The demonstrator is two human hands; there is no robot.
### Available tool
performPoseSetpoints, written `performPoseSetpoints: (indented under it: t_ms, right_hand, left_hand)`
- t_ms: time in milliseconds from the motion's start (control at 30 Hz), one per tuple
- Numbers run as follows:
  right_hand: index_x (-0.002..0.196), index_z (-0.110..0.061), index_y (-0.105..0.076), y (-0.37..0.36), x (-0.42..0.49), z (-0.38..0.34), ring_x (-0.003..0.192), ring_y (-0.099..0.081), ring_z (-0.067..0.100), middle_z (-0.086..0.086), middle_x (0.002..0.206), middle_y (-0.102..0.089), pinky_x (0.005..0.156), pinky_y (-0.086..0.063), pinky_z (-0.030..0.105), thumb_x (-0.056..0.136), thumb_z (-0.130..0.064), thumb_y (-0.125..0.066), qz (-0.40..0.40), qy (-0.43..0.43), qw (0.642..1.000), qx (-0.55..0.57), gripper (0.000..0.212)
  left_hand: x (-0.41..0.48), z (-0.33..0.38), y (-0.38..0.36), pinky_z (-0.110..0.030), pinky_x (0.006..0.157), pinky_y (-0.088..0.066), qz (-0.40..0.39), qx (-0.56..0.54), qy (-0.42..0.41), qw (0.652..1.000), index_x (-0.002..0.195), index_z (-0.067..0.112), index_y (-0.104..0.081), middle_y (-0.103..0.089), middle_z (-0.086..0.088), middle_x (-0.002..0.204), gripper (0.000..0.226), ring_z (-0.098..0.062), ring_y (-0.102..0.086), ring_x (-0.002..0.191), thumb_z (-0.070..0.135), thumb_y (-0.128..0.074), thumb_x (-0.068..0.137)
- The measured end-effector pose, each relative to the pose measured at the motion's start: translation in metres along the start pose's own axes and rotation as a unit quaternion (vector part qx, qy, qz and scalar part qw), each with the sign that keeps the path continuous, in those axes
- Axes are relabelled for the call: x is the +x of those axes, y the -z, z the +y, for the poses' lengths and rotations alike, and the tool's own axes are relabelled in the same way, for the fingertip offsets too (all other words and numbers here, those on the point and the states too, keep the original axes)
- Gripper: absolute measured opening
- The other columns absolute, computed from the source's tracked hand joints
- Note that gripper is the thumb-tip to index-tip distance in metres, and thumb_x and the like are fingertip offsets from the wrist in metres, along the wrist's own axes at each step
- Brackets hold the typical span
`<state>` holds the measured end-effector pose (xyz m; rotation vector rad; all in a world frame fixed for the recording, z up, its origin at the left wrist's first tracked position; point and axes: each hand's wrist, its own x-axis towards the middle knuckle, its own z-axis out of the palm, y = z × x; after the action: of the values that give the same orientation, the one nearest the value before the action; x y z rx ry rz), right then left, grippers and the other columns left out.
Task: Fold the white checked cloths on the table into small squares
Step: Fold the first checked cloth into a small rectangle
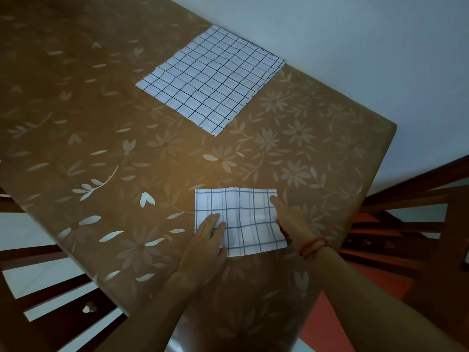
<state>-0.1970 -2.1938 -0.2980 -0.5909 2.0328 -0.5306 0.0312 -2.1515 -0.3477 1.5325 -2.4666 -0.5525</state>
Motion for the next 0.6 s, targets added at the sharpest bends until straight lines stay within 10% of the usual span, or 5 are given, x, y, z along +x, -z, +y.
performPoseSetpoints:
  t_ms: [133, 600]
  right_hand:
    - [0.098, 0.005, -0.067, -0.002, -0.009, -0.003, 0.088, -0.065, 0.029, 0.010, 0.086, -0.065, 0.085, -0.053, 0.044, 0.085, -0.037, -0.069, -0.021, 0.027, 0.999, -0.019, 0.044]
    - [0.071, 0.003, -0.065, -0.002, -0.022, 0.025, 0.060, -0.057, 0.017, 0.013, 0.060, -0.060, 0.043, -0.043, 0.013, 0.087, -0.018, -0.069, 0.041, 0.094, 0.993, 0.054, 0.027]
  left_hand:
    - [0.000, -0.002, 0.000, -0.041, 0.108, -0.031, 0.002, -0.012, -0.004, 1.000, 0.134, 0.005, -0.052, -0.042, -0.016, 0.145, 0.057, -0.032, -0.037, 0.136, 0.017, -0.070, 0.082]
    - [-0.006, -0.001, 0.013, -0.037, 0.111, -0.029, 0.027, -0.069, -0.021, 0.997, 0.144, 0.009, -0.039, -0.035, -0.007, 0.151, 0.067, -0.020, -0.028, 0.140, 0.025, -0.060, 0.082]
